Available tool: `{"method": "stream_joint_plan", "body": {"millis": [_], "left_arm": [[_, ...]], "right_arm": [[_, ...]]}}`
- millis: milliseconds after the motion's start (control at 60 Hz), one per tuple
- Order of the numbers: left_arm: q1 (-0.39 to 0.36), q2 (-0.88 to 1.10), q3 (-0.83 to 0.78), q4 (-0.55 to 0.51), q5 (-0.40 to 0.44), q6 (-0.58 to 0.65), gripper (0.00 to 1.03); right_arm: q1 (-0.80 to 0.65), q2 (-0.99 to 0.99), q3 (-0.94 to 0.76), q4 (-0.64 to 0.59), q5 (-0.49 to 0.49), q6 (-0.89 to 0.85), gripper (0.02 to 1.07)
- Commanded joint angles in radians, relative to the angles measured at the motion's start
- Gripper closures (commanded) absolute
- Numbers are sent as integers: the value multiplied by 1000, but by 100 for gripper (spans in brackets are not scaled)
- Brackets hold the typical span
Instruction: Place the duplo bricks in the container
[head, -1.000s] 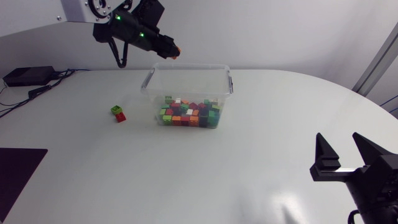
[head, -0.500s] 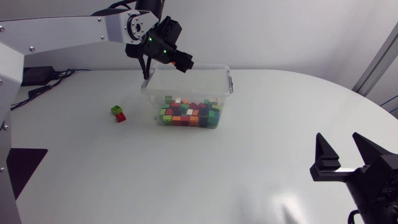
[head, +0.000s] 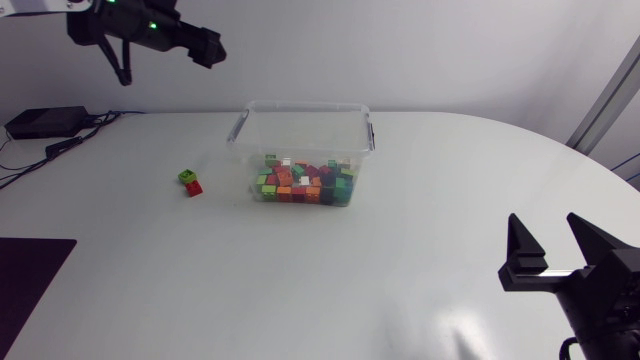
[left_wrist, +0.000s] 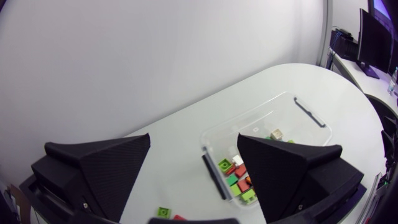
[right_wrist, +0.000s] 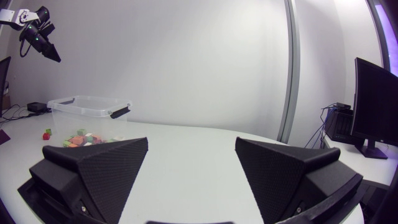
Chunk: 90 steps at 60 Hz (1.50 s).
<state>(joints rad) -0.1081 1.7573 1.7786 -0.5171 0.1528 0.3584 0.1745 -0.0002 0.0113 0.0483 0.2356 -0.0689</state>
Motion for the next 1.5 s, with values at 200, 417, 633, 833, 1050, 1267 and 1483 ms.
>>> {"method": "stream_joint_plan", "body": {"millis": [200,417,633,833,1050,1267,1483], "left_arm": [[154,54,-174,-64,50,278,5],[228,188,-202,-70,100,439,6],[206,337,-70,-238,-7,545,6],[133,435,56,-314,-162,576,7],[107,535,186,-452,-223,645,7],[108,573,200,-486,-229,712,20],[111,654,280,-509,-228,728,44]], "right_arm": [[-3,-4,-16,-8,-1,-17,6],[-3,-4,-16,-8,-1,-17,6],[-3,-4,-16,-8,-1,-17,6],[-3,-4,-16,-8,-1,-17,6],[-3,-4,-16,-8,-1,-17,6],[-3,-4,-16,-8,-1,-17,6],[-3,-4,-16,-8,-1,-17,6]]}}
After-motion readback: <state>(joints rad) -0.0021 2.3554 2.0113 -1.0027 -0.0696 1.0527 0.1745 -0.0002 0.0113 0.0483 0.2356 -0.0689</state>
